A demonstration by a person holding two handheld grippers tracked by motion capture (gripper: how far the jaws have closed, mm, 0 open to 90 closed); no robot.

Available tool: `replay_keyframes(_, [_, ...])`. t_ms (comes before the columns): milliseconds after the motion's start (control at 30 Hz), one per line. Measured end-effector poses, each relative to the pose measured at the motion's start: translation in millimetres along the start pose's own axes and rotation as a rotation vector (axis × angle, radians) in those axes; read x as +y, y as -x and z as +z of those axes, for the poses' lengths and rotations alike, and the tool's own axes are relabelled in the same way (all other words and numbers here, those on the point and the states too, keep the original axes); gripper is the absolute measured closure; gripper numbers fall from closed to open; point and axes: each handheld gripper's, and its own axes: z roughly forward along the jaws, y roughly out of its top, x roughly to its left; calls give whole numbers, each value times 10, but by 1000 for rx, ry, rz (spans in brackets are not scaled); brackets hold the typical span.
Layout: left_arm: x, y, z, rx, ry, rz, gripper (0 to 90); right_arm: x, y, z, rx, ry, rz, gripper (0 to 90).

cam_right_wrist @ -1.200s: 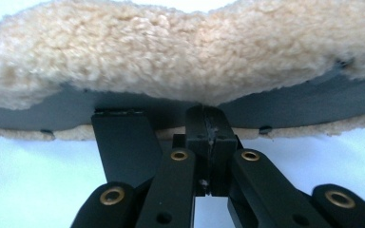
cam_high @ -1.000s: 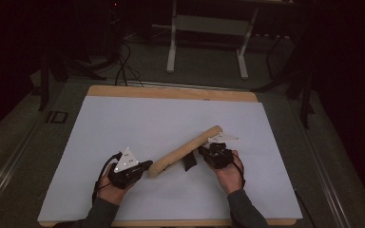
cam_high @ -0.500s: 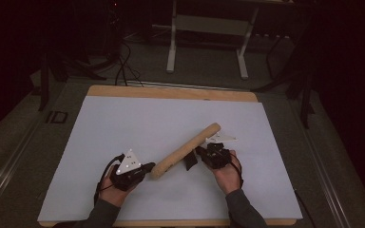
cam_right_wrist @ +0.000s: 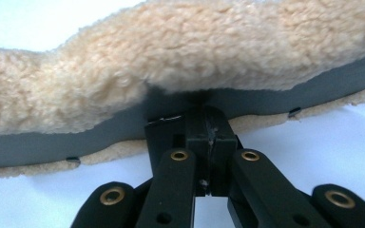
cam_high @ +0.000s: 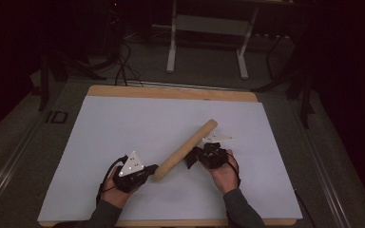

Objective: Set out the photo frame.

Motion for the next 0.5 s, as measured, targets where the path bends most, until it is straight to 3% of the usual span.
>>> replay_keyframes(500, [26, 89, 67, -30, 3, 19, 900, 4, -62, 49, 17, -6, -7, 900])
